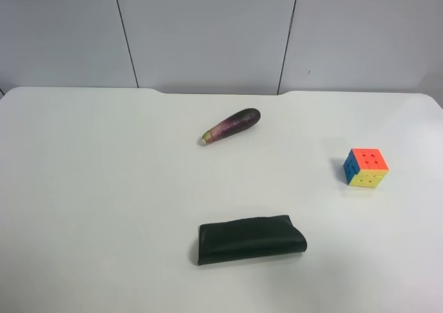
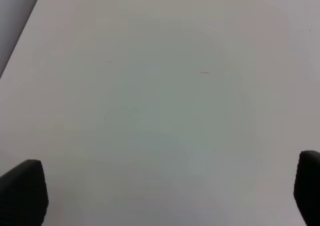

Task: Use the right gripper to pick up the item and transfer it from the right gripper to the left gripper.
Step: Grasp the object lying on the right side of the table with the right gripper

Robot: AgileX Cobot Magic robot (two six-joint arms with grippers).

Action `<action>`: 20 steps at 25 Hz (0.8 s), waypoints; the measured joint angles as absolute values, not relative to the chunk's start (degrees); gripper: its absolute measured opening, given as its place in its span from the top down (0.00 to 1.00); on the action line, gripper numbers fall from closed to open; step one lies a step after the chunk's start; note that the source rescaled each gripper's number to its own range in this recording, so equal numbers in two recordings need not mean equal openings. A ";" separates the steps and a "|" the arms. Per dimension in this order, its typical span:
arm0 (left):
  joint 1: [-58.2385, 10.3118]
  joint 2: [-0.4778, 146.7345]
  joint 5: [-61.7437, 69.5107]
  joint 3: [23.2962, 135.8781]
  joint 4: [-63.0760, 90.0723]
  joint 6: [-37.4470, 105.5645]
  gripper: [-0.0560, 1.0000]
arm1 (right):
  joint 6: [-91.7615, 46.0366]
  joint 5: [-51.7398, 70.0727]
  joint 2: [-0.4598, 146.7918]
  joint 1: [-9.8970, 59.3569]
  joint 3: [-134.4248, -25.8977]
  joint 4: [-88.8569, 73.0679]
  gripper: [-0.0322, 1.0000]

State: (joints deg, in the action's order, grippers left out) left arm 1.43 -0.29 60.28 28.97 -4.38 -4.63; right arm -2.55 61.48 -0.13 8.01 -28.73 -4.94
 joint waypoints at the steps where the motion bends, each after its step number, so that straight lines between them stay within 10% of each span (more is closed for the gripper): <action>1: 1.43 -0.29 60.28 28.97 -4.38 -4.63 0.00 | -2.55 61.48 -0.13 8.01 -28.73 -4.98 0.00; 20: 1.43 -0.29 60.28 28.97 -4.38 -4.63 0.00 | 1.73 64.45 31.75 8.01 -42.62 -5.01 0.00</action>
State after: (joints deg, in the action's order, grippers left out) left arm 1.43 -0.29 60.28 28.97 -4.38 -4.63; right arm 1.73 64.45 31.75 8.01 -42.62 -5.01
